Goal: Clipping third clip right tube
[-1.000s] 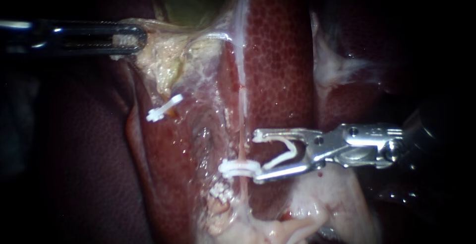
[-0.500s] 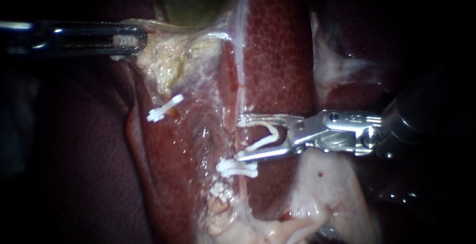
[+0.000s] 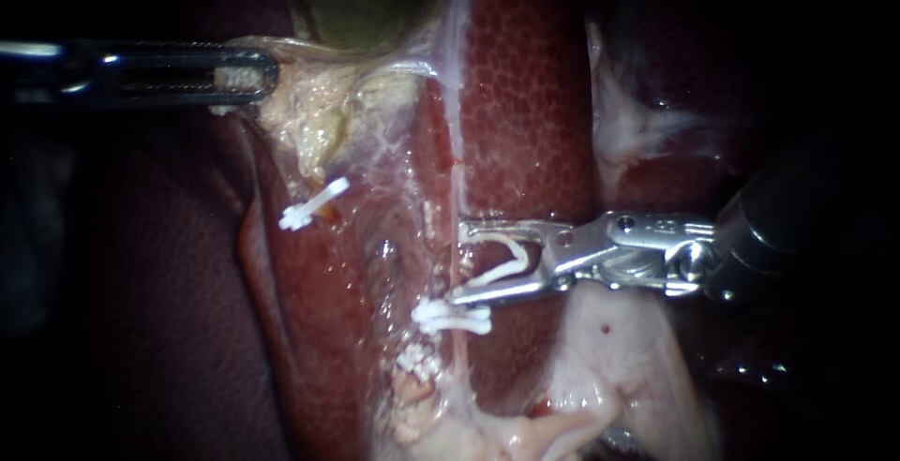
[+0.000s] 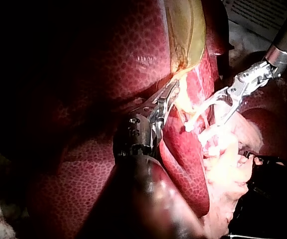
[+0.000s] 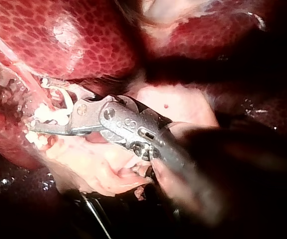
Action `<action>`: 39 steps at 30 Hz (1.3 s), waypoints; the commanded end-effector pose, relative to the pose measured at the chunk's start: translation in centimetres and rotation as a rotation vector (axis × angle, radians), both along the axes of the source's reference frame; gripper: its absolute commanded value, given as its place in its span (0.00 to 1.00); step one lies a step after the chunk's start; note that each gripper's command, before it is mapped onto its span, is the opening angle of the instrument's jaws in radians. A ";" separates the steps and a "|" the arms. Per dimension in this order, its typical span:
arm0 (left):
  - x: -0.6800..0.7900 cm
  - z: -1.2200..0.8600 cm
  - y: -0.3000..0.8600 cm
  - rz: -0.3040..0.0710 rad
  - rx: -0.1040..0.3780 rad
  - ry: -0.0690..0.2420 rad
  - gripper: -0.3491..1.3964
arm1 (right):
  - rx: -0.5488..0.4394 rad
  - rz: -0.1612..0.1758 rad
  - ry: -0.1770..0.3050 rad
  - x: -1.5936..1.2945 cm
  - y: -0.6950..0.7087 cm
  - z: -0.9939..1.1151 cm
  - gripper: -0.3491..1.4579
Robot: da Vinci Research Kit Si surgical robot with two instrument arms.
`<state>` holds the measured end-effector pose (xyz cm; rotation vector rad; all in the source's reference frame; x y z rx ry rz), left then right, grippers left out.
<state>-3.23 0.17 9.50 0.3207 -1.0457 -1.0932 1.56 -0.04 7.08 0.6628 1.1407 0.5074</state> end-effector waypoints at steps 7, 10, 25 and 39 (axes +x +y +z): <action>0.00 0.00 0.00 0.000 0.000 0.000 0.10 | 0.084 0.001 0.000 0.14 0.00 -0.02 0.51; 0.00 0.00 0.00 0.000 0.000 0.000 0.10 | 0.107 -0.006 0.012 0.22 0.00 -0.04 0.51; -0.02 0.01 -0.01 -0.003 -0.002 0.003 0.10 | 0.176 -0.028 0.036 0.41 -0.03 -0.11 0.49; -0.03 0.02 -0.02 -0.004 -0.002 0.004 0.10 | 0.212 -0.024 0.037 0.37 -0.03 -0.10 0.37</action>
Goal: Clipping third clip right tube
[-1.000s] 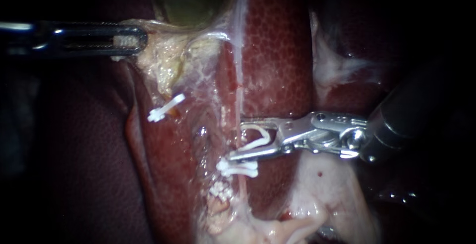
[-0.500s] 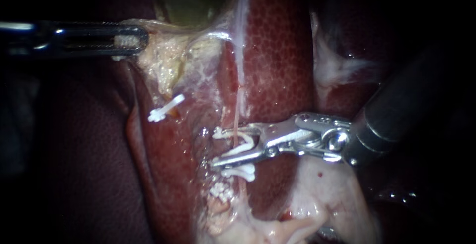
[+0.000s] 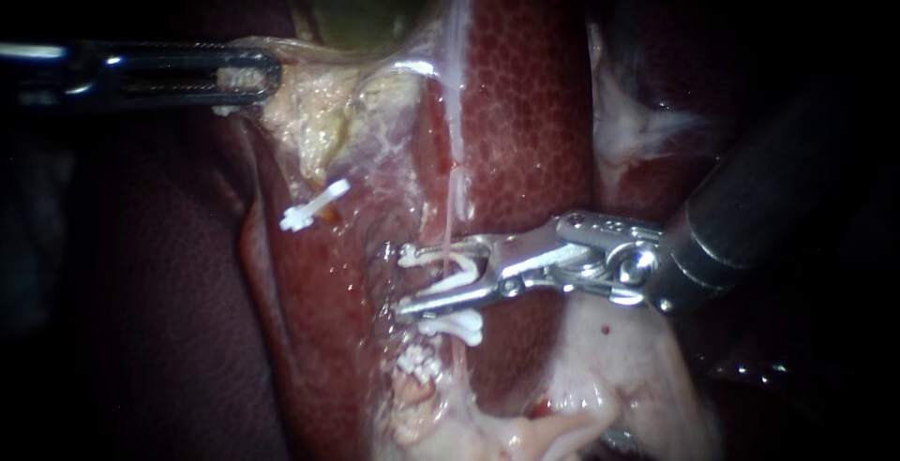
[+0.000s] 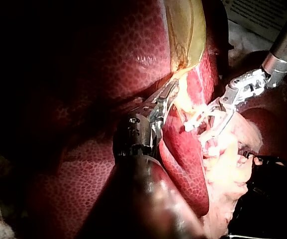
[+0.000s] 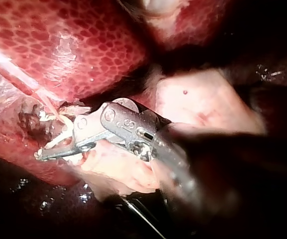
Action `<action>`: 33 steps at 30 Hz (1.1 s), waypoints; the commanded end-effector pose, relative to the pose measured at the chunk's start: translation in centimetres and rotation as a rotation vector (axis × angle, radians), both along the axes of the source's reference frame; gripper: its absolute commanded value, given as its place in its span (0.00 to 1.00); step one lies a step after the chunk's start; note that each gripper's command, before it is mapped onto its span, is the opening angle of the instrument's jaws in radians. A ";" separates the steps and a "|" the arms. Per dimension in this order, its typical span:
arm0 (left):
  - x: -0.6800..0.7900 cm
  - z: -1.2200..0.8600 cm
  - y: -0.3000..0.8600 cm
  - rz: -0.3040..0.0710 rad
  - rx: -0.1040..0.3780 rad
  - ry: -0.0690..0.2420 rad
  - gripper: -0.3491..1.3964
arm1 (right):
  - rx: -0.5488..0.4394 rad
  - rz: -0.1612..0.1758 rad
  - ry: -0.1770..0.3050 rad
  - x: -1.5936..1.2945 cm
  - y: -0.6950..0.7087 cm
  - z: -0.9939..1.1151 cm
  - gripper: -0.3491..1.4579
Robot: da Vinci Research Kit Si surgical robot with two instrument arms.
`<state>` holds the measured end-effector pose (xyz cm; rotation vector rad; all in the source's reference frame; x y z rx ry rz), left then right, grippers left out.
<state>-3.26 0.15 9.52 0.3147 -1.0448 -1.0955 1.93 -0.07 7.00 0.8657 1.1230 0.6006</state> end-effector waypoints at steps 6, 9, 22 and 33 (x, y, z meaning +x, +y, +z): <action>0.00 0.01 -0.01 0.000 -0.001 0.000 0.10 | 0.041 -0.002 -0.001 -0.01 0.00 -0.01 0.21; 0.00 0.02 -0.01 0.000 -0.001 0.001 0.10 | 0.064 -0.003 -0.004 -0.02 0.00 -0.01 0.11; -0.01 0.02 -0.01 0.001 -0.001 -0.001 0.10 | 0.113 0.002 -0.016 -0.11 0.00 0.01 0.00; -0.02 0.03 -0.01 0.001 -0.001 -0.001 0.10 | 0.123 0.004 -0.016 -0.12 -0.02 0.03 0.00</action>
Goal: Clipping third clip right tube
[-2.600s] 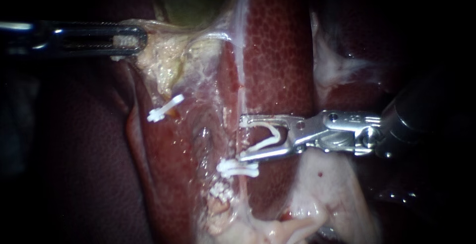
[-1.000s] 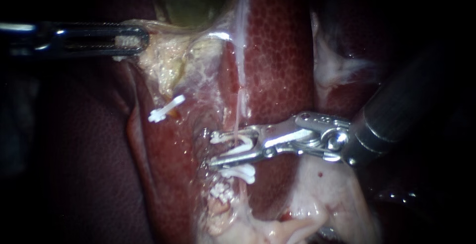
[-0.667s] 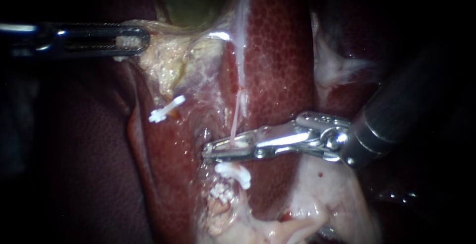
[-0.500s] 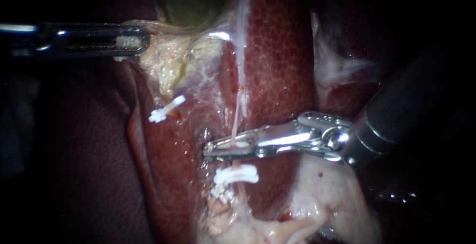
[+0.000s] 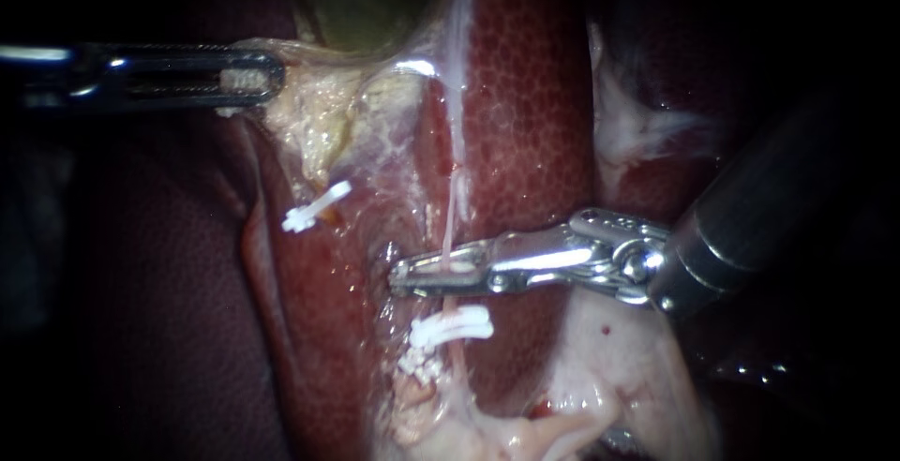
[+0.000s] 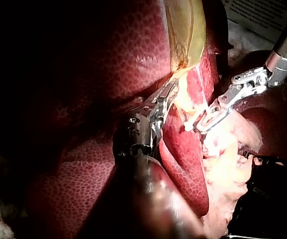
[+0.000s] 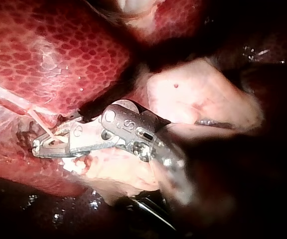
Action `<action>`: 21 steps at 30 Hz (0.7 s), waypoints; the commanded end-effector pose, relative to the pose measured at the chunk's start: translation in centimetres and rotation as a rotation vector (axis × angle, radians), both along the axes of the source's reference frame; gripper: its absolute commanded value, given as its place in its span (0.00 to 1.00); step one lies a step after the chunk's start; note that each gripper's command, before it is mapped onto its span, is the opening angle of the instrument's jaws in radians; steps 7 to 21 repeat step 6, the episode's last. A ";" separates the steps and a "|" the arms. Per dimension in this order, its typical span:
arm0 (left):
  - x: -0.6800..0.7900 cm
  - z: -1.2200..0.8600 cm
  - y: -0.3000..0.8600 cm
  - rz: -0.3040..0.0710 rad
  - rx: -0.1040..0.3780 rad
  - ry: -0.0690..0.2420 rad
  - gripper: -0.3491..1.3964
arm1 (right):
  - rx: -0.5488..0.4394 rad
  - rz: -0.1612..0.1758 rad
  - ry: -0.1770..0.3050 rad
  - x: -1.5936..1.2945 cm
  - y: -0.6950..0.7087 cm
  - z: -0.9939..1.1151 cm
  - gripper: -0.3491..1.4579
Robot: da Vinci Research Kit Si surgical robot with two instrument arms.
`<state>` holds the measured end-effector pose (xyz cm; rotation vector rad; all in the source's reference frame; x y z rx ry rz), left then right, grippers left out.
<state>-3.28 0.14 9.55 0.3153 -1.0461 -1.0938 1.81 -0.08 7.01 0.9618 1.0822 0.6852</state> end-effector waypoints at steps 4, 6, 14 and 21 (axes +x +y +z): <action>0.00 0.00 0.00 0.000 0.000 0.000 0.10 | 0.005 -0.001 -0.001 0.00 -0.01 0.01 0.00; 0.00 0.00 0.00 0.000 0.000 0.000 0.10 | 0.004 0.001 -0.002 0.00 -0.02 0.01 0.00; 0.00 0.00 0.00 0.000 0.000 0.000 0.10 | 0.004 0.001 -0.002 0.00 -0.02 0.01 0.00; 0.00 0.00 0.00 0.000 0.000 0.000 0.10 | 0.004 0.001 -0.002 0.00 -0.02 0.01 0.00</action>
